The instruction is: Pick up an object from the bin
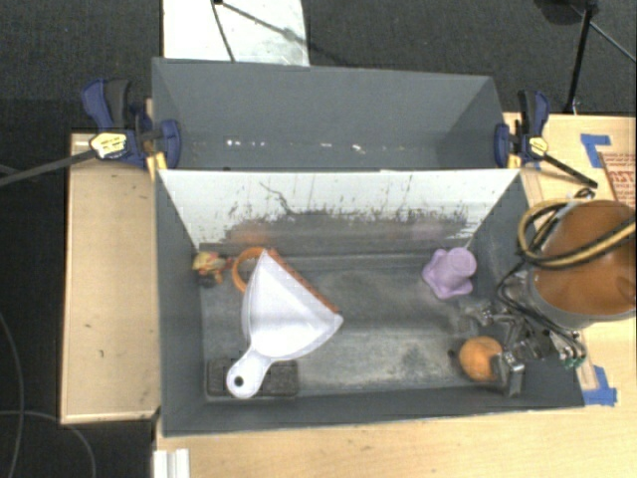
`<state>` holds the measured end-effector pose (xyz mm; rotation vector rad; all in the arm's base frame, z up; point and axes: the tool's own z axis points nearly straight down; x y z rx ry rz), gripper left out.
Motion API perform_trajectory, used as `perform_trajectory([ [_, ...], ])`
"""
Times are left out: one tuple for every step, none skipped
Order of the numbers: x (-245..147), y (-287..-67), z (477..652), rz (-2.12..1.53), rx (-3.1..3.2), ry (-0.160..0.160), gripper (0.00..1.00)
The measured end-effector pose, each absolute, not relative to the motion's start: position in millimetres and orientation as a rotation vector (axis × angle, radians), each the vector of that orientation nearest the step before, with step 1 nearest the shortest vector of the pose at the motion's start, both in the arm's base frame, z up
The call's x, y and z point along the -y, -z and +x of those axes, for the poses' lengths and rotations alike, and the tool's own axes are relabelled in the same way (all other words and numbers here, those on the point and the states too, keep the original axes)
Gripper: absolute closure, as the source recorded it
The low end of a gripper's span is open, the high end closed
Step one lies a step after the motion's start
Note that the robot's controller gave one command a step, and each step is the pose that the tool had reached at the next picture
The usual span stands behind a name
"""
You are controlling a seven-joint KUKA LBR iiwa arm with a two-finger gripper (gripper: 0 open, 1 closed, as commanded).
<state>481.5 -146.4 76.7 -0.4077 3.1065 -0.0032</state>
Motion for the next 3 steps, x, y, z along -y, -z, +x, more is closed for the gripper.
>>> perform_trajectory([
  [151.4,-62.7,479.0,-0.436,-3.105,0.014,1.00],
  [151.4,-63.1,479.2,-0.440,-3.104,0.014,1.00],
  [151.9,-65.3,479.8,-0.440,-3.104,0.012,1.00],
])
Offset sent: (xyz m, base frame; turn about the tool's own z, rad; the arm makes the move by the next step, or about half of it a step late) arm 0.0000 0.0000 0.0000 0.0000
